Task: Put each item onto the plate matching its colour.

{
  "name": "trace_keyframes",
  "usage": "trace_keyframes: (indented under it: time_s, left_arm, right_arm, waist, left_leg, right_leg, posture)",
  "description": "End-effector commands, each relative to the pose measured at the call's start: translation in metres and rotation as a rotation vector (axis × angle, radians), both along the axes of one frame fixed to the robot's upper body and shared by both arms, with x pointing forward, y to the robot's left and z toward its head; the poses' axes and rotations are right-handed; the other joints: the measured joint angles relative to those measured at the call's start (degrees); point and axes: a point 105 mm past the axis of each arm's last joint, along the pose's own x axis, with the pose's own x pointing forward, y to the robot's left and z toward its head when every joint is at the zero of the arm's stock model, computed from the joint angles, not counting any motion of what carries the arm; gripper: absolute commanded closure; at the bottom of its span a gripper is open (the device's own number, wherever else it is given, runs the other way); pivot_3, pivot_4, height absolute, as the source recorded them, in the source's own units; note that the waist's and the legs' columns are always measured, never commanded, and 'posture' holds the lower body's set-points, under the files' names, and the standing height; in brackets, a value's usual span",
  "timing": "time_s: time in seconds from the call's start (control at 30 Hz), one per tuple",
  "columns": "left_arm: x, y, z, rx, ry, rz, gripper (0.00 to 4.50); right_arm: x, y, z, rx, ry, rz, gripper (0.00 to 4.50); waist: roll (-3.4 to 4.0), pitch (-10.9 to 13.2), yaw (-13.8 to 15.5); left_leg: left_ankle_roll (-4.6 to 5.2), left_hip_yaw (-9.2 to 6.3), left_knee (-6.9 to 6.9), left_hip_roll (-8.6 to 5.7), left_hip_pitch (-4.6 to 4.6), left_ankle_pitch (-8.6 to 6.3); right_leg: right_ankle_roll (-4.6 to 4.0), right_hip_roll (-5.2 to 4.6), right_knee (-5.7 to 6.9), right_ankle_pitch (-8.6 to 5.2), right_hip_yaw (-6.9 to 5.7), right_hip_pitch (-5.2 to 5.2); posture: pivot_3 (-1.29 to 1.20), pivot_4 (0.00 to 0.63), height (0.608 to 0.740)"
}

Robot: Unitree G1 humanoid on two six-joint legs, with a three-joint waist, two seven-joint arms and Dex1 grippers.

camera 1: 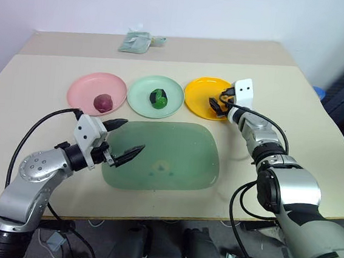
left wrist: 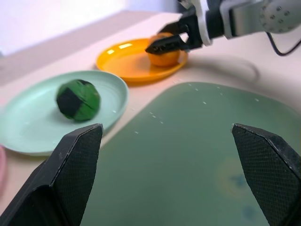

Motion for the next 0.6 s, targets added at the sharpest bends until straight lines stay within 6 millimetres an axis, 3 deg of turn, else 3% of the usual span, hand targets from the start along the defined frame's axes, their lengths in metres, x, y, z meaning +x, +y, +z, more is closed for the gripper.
trace_keyframes:
  time_s: [0.03, 0.13, 0.27, 0.37, 0.43, 0.6]
  left_arm:
    - [0.002, 0.006, -0.005, 0.013, -0.035, 0.022, 0.0]
    - [0.005, 0.015, -0.014, 0.014, -0.019, 0.052, 0.0]
    - [0.006, 0.017, -0.017, 0.008, -0.019, 0.041, 0.0]
    - [0.009, 0.018, -0.018, 0.007, 0.0, 0.012, 0.0]
    - [0.011, 0.016, -0.017, 0.002, 0.001, -0.008, 0.0]
    - [0.01, 0.013, -0.014, -0.01, 0.014, -0.043, 0.0]
  right_arm:
    - [-0.003, -0.003, 0.049, 0.064, -0.194, 0.106, 0.05]
    - [-0.023, -0.01, 0.059, 0.053, -0.286, 0.223, 0.05]
    - [-0.064, -0.023, 0.061, 0.028, -0.328, 0.281, 0.05]
    - [-0.122, -0.043, 0.046, -0.06, -0.296, 0.282, 0.05]
    - [-0.149, -0.051, 0.039, -0.078, -0.264, 0.258, 0.05]
    - [-0.191, -0.07, 0.026, -0.074, -0.203, 0.148, 0.05]
  waist:
    - [0.0, 0.0, 0.0]
    - [0.01, 0.01, 0.26]
    - [0.0, 0.0, 0.49]
    - [0.06, -0.02, 1.18]
    - [0.1, -0.03, 1.68]
    - [0.09, -0.07, 1.47]
  left_leg:
    - [0.03, 0.0, 0.0, 0.0, 0.0, -0.02]
    - [0.09, -0.02, -0.03, 0.0, 0.01, -0.05]
    - [0.2, -0.05, 0.02, 0.0, 0.01, -0.12]
    - [0.2, -0.05, 0.03, 0.0, 0.01, -0.12]
    - [0.21, -0.05, -0.01, 0.0, 0.02, -0.14]
    - [0.21, 0.03, 0.09, 0.04, 0.22, -0.14]
  right_leg:
    - [0.0, 0.0, 0.0, 0.0, 0.0, 0.0]
    - [0.0, 0.01, 0.0, 0.0, -0.01, 0.0]
    - [0.01, -0.05, -0.03, 0.0, -0.05, 0.06]
    - [0.01, -0.1, 0.0, 0.0, -0.05, 0.04]
    - [0.0, -0.09, -0.01, -0.02, -0.04, 0.03]
    - [-0.21, -0.09, -0.03, -0.14, 0.06, 0.21]
  posture:
    - [0.0, 0.15, 0.74]
    - [0.0, 0.15, 0.74]
    - [0.0, 0.15, 0.74]
    - [0.0, 0.15, 0.74]
    - [0.0, 0.15, 0.74]
    - [0.0, 0.15, 0.74]
